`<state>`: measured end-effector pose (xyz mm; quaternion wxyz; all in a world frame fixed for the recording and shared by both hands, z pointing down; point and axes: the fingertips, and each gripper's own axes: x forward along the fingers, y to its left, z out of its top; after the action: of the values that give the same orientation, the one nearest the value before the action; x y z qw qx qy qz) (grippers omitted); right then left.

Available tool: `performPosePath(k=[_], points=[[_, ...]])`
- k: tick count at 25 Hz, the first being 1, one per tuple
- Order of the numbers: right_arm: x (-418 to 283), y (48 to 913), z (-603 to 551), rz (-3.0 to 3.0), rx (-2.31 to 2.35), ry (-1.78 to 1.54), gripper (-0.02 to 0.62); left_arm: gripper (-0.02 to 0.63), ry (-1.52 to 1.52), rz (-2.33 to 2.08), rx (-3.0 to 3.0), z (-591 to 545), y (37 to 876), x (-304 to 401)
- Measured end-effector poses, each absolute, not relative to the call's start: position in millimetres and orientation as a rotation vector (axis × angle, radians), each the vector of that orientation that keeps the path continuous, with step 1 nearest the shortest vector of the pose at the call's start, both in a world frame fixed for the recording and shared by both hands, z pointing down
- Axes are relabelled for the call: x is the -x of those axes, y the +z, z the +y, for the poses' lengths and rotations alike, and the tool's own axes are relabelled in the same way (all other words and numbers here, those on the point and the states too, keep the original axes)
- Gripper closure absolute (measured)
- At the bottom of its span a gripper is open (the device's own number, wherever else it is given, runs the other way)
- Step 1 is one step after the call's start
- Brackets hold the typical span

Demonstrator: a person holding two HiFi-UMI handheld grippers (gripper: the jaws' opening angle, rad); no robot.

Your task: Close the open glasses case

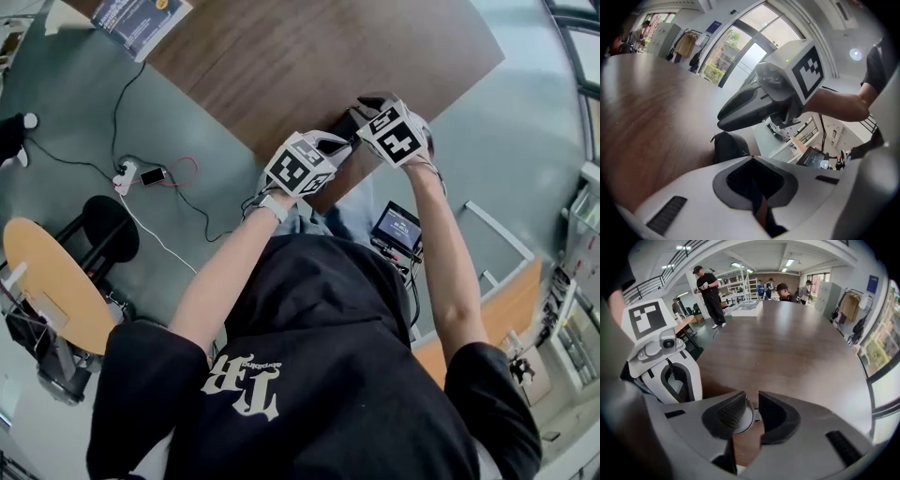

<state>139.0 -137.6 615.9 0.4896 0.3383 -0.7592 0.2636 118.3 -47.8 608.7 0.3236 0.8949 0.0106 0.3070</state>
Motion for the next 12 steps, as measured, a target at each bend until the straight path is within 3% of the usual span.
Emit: performPosePath(k=[12], points=[[-124.4,646.3,-128.2,-1.582,-0.518,0.752,0.534,0.601,0.806,0.041,-2.377,-41.1,601.6,-125.7]])
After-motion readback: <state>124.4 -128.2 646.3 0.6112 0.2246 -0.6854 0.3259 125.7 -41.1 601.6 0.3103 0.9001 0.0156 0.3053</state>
